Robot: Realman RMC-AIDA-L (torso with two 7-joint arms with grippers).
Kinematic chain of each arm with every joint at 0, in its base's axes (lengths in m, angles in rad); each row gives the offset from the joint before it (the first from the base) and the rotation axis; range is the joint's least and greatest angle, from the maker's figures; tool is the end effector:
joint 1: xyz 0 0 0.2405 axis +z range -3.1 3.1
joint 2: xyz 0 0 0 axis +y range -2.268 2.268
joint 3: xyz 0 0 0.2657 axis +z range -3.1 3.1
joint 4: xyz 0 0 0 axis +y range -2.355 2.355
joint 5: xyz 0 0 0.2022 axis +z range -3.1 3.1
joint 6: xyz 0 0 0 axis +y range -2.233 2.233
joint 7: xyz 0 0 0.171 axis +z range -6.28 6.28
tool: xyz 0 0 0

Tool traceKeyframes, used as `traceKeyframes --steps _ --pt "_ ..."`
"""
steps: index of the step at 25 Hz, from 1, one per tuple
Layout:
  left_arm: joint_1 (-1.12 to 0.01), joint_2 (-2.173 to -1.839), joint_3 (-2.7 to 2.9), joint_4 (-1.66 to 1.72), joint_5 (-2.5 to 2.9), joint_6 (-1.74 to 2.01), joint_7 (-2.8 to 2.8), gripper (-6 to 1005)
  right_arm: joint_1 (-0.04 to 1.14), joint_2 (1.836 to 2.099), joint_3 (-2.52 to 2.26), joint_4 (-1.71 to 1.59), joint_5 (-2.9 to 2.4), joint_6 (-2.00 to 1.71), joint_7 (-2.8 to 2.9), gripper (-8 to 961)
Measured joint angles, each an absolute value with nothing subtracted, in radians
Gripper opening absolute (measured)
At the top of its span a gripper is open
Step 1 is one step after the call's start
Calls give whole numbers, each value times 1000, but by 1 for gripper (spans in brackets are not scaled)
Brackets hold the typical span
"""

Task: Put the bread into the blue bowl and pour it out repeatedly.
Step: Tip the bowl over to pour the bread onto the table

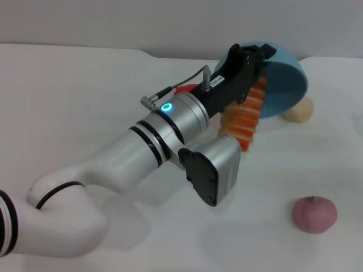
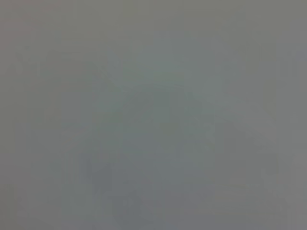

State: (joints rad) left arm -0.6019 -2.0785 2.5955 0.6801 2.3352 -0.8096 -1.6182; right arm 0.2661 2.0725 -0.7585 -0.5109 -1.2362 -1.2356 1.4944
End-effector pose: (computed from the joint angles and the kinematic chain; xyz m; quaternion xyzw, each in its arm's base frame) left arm -0.1367 0.3554 -0.1430 -0.7112 0.4866 -0.0107 0.5072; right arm 0.3427 0.3312 0.0346 -0.6724 0.4606 0.4518 0.3629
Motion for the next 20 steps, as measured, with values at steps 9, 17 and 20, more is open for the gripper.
traceKeyframes --steps 9,17,20 --pt "-618 -2079 2594 676 2331 -880 -1534 22 262 2072 -758 -501 -1236 -1247 1494 480" --pt "-616 -2079 2595 675 2331 -920 -1542 14 266 2072 -758 -501 -1236 -1247 1494 486" --pt "-617 -2078 2593 675 2305 -894 -1553 14 271 2071 -758 -501 -1236 -1247 1494 488"
